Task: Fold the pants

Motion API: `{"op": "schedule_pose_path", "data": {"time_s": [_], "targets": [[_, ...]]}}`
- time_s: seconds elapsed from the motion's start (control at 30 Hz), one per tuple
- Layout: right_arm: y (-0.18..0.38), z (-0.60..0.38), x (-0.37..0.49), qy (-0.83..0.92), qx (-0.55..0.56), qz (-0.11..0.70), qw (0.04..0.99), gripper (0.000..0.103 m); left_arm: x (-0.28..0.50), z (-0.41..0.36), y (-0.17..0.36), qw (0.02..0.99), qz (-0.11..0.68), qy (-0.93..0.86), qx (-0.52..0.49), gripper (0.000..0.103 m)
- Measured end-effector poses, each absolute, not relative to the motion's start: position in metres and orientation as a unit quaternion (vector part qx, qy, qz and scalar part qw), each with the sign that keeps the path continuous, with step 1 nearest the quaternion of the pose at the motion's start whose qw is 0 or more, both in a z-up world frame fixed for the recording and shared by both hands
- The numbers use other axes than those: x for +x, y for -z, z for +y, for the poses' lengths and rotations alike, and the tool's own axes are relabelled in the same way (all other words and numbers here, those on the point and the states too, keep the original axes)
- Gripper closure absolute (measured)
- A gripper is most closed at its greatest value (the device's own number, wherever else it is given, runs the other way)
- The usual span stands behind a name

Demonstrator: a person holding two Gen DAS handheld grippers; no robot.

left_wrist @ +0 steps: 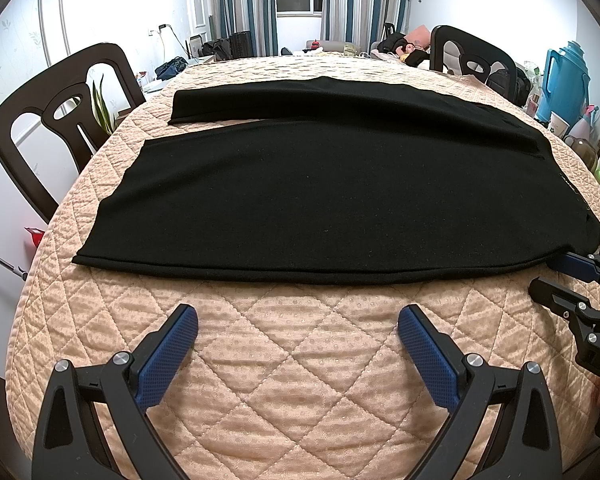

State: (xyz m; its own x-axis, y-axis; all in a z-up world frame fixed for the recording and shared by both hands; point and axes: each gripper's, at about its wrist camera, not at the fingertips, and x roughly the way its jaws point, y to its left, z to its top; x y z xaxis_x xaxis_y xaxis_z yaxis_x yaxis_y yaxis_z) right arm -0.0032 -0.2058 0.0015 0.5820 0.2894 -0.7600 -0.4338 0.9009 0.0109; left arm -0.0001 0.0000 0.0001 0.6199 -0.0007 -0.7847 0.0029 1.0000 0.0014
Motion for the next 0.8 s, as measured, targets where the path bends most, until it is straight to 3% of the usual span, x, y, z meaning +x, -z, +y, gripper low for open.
{"op": "schedule_pose_path", "data": {"time_s": [0.8], "targets": [[-0.003,-0.217,-0.006,-0.22,-0.055,0.412,0.883,0.053,0.004,0.002,-0.001,0.898,0.44,0.006,0.001,0.001]]}}
